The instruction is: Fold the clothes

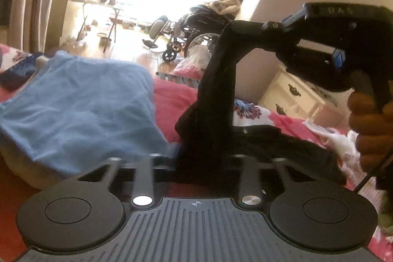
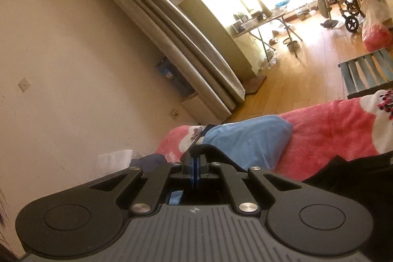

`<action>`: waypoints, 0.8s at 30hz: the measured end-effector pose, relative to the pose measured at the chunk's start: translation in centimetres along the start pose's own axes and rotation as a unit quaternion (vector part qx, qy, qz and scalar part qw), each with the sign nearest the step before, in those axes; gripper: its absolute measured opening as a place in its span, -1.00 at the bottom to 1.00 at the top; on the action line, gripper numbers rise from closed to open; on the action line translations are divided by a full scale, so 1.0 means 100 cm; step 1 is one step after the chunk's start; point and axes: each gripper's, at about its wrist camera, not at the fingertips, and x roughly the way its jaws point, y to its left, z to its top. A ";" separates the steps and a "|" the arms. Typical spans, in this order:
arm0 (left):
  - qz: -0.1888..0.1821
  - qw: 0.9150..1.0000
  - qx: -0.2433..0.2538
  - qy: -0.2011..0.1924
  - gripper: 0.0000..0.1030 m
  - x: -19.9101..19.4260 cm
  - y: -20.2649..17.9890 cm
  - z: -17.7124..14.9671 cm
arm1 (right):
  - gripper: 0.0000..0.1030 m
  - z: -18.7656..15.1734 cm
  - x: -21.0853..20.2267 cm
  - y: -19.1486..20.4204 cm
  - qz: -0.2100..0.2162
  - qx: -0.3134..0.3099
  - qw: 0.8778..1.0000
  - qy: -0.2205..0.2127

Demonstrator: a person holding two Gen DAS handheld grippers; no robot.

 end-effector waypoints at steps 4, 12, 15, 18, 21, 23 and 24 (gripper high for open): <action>0.026 0.998 -0.055 -0.016 -0.86 -0.018 0.025 0.000 | -0.96 -0.004 0.044 0.002 0.018 -0.008 1.000 0.010; 0.070 0.984 -0.161 0.015 -0.86 -0.025 0.077 -0.022 | -0.31 0.006 0.090 -0.010 0.010 -0.061 0.996 0.063; 0.071 0.983 -0.167 0.011 -0.86 -0.031 0.082 -0.025 | 0.08 0.015 0.095 -0.017 0.003 -0.080 0.994 0.079; 0.070 0.983 -0.170 0.010 -0.87 -0.035 0.085 -0.027 | 0.10 0.023 0.099 -0.024 -0.004 -0.098 0.991 0.094; 0.071 0.984 -0.165 0.009 -0.87 -0.039 0.085 -0.029 | 0.10 0.019 0.101 -0.023 -0.063 -0.178 0.973 0.130; 0.072 0.985 -0.159 0.007 -0.87 -0.039 0.086 -0.030 | 0.06 0.011 0.105 -0.028 -0.088 -0.196 0.964 0.154; 0.073 0.985 -0.156 0.007 -0.87 -0.041 0.087 -0.030 | 0.03 0.006 0.108 -0.030 -0.101 -0.206 0.960 0.160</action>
